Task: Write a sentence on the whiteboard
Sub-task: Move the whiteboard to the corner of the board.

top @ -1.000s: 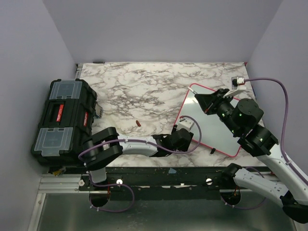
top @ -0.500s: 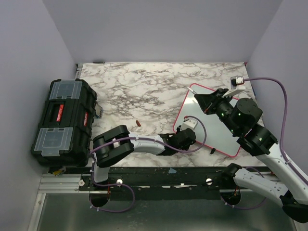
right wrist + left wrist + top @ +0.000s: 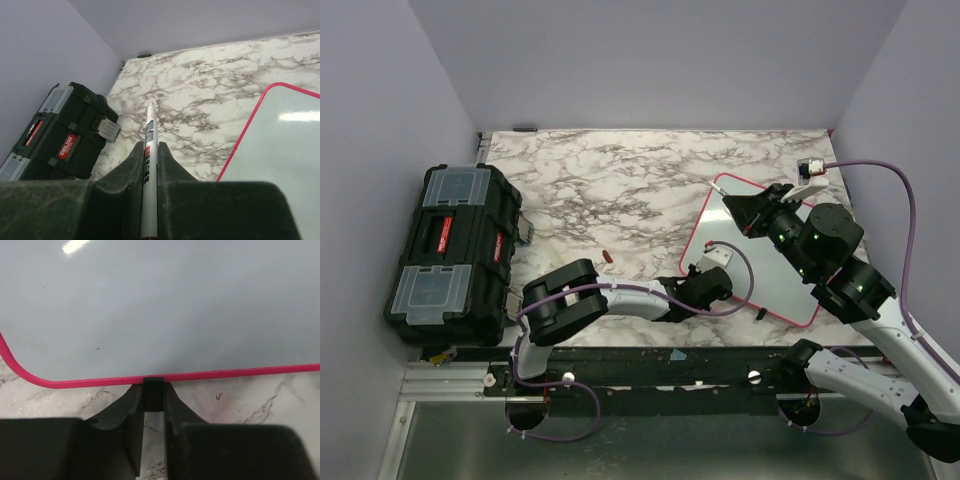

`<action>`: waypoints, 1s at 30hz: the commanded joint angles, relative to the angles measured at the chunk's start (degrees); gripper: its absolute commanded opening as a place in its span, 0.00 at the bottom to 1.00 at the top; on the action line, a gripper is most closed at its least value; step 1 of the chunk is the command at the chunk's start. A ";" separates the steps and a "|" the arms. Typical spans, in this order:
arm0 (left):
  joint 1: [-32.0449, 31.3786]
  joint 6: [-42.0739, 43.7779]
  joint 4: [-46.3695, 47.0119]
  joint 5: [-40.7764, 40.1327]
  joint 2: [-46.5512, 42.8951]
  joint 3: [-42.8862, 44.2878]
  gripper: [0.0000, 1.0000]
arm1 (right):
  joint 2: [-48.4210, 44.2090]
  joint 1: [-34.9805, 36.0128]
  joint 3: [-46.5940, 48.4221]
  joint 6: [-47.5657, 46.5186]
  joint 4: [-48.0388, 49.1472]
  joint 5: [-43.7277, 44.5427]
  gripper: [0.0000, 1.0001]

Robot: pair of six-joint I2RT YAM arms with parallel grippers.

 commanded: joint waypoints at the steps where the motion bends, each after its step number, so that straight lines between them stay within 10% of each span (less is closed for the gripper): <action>1: 0.32 -0.79 -0.19 -1.84 0.54 0.93 0.03 | 0.24 0.18 1.11 -0.34 -1.46 -0.81 0.01; 30: 5.50 -21.03 -12.60 -12.07 -9.68 -11.35 0.00 | 2.11 0.19 0.70 0.48 0.20 -0.99 0.01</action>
